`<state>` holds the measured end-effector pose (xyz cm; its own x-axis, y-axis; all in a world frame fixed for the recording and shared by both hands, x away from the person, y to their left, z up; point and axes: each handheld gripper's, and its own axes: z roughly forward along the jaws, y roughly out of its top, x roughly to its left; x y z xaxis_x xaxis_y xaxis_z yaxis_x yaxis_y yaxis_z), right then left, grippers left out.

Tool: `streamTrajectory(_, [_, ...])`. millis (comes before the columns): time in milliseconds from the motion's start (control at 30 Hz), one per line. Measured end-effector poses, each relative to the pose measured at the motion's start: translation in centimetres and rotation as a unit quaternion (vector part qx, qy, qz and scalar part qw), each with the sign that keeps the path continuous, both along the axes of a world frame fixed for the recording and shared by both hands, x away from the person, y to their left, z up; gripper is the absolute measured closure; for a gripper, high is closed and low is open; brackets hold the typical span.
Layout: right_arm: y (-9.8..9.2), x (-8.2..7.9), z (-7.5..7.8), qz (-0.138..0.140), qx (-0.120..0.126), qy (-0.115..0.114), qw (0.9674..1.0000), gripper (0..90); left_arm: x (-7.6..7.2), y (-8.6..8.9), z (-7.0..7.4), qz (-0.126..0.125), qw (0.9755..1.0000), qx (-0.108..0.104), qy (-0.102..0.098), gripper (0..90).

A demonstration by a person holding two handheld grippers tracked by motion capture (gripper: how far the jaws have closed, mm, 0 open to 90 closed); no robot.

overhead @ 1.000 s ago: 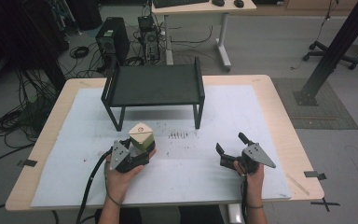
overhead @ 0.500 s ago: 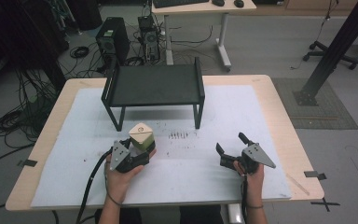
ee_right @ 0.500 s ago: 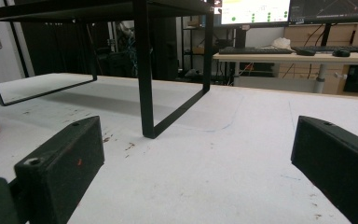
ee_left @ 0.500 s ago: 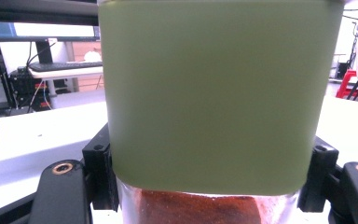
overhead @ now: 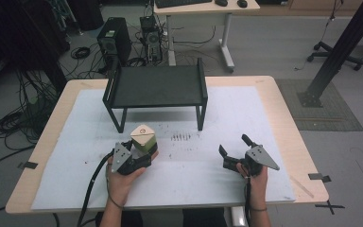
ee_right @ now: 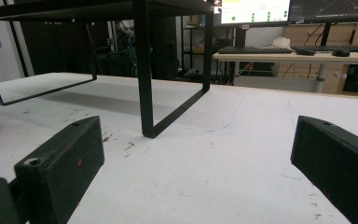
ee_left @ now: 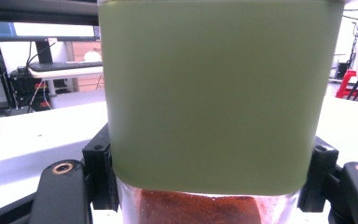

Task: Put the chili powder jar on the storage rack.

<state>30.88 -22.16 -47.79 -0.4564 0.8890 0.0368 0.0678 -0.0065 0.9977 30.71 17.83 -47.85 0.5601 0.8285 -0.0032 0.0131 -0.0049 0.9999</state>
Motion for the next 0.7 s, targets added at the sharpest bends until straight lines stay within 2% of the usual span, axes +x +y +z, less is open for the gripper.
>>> streamTrajectory(367, [-0.05, -0.02, 0.0, -0.001, 0.003, -0.001, 1.0, 2.4, 0.04, 0.03, 0.04, -0.001, 1.0, -0.002, 0.003, 28.7])
streamTrajectory(700, [-0.11, -0.02, -0.01, 0.001, 0.006, -0.002, 1.0, 2.5, 0.14, 0.3, 0.29, -0.001, 0.9997, -0.016, 0.018, 28.8])
